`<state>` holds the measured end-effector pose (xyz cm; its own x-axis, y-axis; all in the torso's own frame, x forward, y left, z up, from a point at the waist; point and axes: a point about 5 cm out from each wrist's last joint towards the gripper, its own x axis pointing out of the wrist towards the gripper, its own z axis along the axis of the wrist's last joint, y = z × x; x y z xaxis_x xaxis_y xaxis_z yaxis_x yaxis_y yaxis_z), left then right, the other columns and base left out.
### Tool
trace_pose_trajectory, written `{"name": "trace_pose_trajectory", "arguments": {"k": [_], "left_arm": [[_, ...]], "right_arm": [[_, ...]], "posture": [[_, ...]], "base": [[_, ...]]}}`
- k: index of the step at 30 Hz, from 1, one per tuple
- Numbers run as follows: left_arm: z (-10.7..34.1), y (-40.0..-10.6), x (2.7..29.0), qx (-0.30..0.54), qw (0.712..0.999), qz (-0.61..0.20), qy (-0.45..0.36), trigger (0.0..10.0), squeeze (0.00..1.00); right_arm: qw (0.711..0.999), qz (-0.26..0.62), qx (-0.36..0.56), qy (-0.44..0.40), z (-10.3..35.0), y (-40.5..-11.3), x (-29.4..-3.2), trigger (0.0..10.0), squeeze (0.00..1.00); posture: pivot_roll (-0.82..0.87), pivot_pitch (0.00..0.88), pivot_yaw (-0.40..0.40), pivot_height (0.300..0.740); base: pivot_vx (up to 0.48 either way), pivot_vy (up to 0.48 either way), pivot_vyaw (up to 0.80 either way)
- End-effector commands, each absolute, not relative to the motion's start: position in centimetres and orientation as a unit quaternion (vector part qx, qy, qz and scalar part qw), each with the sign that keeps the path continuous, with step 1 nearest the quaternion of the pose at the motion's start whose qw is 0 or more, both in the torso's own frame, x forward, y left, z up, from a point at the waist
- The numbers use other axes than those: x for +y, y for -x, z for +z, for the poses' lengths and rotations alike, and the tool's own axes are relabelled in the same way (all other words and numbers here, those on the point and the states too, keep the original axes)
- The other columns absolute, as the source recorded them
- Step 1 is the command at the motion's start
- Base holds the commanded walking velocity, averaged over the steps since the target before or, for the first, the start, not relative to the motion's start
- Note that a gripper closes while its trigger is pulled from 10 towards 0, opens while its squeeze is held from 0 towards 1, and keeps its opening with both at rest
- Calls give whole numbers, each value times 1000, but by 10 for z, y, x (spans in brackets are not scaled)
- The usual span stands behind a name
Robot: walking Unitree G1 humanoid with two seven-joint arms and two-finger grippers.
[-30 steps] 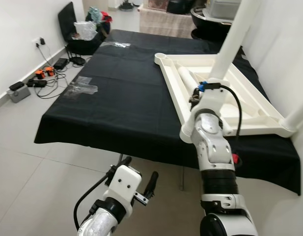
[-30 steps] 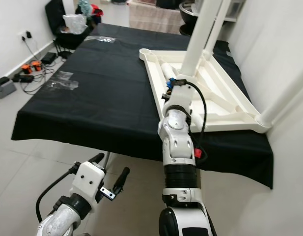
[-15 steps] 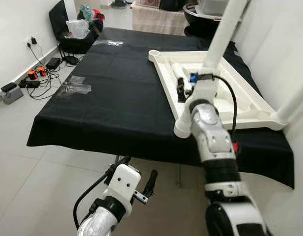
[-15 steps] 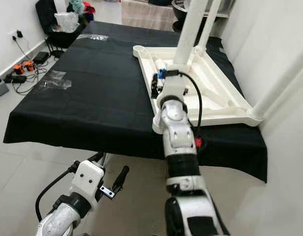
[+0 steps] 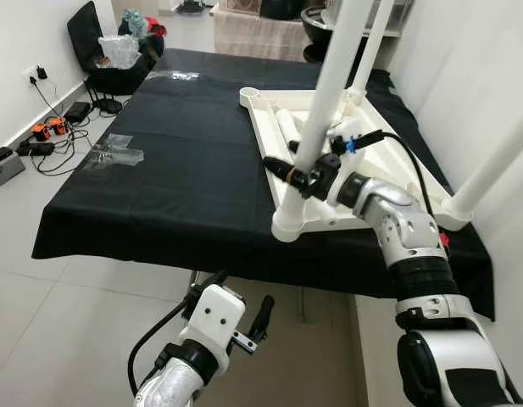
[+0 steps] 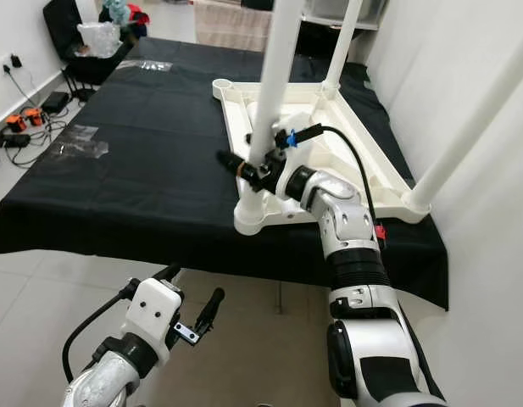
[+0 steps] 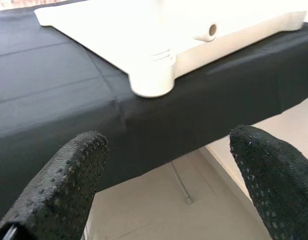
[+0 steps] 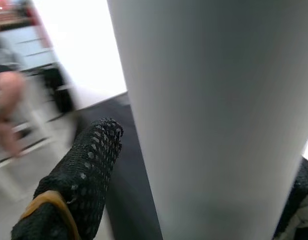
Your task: Building children table
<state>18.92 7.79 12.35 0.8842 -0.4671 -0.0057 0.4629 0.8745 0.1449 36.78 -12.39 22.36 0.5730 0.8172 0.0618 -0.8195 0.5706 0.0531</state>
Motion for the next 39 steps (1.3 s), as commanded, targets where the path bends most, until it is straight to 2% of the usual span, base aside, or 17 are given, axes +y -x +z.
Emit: {"name": "trace_pose_trajectory", "arguments": {"k": [1,7,8,9,10,14,21,22,23,25,26,29,30,32,33,34,39], "left_arm": [[119,-187,77,-5,967,-245,-73,10000,0],[119,-187,77,-5,966,-246,-73,10000,0],[119,-187,76,-5,966,-247,-73,10000,0],[119,-187,76,-5,966,-247,-73,10000,0],[119,-188,76,-5,966,-247,-74,10000,0],[120,-188,76,-7,967,-242,-73,10000,0],[120,-189,75,-10,967,-243,-73,10000,0],[121,-190,75,-11,967,-243,-71,10000,0],[121,-191,75,-12,968,-241,-71,10000,0],[121,-191,75,-12,968,-241,-71,10000,0],[122,-192,76,-13,968,-239,-71,10000,0],[122,-192,76,-13,968,-239,-71,10000,0],[122,-193,76,-14,968,-238,-71,10000,0],[122,-194,76,-15,969,-238,-71,10000,0],[122,-194,76,-15,969,-238,-71,10000,0],[122,-194,76,-16,969,-238,-71,10000,0],[123,-195,78,-18,969,-235,-73,10000,0]], "right_arm": [[866,497,-16,-48,224,-366,-114,10000,0],[858,505,-40,-84,235,-374,-102,10000,0],[863,494,-47,-92,237,-378,-99,2706,0],[863,494,-47,-92,237,-378,-99,2706,0],[879,464,-50,-103,239,-386,-99,0,0],[911,392,-47,-116,239,-397,-107,0,0],[921,371,-46,-108,238,-397,-109,0,0],[936,342,-32,-78,235,-398,-108,0,0],[967,249,-6,-49,227,-402,-115,0,0],[967,249,-6,-49,227,-402,-115,0,0],[988,151,5,-25,223,-405,-126,0,0],[988,151,5,-25,223,-405,-126,0,0],[998,60,6,-13,221,-405,-138,0,0],[994,-97,-18,-36,224,-396,-156,0,0],[994,-97,-18,-36,224,-396,-156,0,0],[988,-142,-28,-48,226,-389,-158,0,0],[984,-169,-20,-54,223,-382,-152,0,0]], "posture": [[77,65,-97,740],[82,66,-98,740],[83,66,-99,740],[83,66,-99,740],[87,66,-101,740],[84,69,-101,740],[74,76,-92,740],[73,90,-88,740],[75,85,-87,740],[75,85,-87,740],[63,80,-87,740],[63,80,-87,740],[65,78,-87,740],[66,90,-69,740],[66,90,-69,740],[77,91,-73,740],[79,83,-80,740]], "base": [[0,0,0],[0,0,0],[0,0,0],[0,0,0],[0,0,0],[0,0,0],[0,0,0],[0,0,0],[0,0,0],[0,0,0],[0,0,0],[0,0,0],[0,0,0],[0,0,0],[0,0,0],[0,0,0],[0,0,0]]}}
